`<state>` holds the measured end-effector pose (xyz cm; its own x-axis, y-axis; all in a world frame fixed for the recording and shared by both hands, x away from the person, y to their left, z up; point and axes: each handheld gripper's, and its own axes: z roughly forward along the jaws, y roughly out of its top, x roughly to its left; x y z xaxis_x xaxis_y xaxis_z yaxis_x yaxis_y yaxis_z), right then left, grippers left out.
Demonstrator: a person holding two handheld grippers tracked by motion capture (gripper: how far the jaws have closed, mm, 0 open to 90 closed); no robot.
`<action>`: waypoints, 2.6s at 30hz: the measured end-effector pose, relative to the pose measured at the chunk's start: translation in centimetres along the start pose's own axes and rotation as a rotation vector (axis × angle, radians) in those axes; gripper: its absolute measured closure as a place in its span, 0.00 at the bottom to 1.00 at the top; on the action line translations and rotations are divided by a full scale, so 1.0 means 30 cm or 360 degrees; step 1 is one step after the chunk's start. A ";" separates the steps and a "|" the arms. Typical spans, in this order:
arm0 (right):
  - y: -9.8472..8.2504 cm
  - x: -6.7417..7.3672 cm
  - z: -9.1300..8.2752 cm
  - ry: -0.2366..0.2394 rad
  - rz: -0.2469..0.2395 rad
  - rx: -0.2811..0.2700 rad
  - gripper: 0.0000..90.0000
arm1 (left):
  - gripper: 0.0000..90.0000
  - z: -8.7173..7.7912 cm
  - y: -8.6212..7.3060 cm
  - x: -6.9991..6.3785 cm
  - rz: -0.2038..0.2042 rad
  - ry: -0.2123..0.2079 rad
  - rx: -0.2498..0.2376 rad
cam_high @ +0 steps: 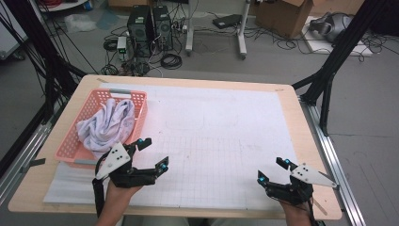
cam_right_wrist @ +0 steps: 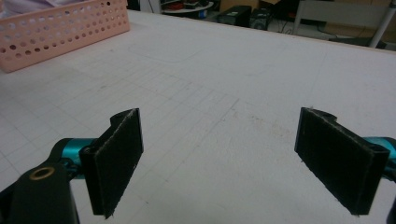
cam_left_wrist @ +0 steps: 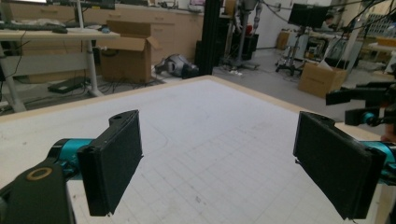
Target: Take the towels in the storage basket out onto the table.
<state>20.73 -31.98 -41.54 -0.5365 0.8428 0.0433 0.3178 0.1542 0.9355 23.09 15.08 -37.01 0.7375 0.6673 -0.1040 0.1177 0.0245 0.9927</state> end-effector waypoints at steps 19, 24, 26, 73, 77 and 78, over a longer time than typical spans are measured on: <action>-0.002 0.005 0.012 0.0015 -0.0007 0.0017 0.15 | 0.16 -0.099 0.157 0.243 0.0001 0.0307 0.0036; -0.001 0.006 0.016 0.0004 0.0008 0.0017 0.15 | 0.16 -0.130 0.156 0.334 -0.0019 0.0424 0.0174; 0.000 0.009 0.018 0.0010 -0.0005 0.0015 0.15 | 0.16 -0.134 0.157 0.366 -0.0030 0.0455 0.0232; -0.014 -0.011 0.036 0.0063 0.0057 0.0073 0.16 | 0.04 0.112 -0.101 0.677 -0.0231 0.0856 0.1395; -0.014 -0.011 0.033 0.0064 0.0063 0.0072 0.15 | 0.13 0.109 -0.095 0.676 -0.0241 0.0864 0.1372; -0.013 -0.011 0.033 0.0064 0.0060 0.0070 0.15 | 0.18 0.109 -0.095 0.676 -0.0241 0.0864 0.1372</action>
<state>21.55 -31.82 -42.27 -0.5542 0.8272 0.0929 0.3717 0.1461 0.9168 39.89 26.11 -42.14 0.3004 0.9533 0.0293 0.7794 -0.2631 0.5686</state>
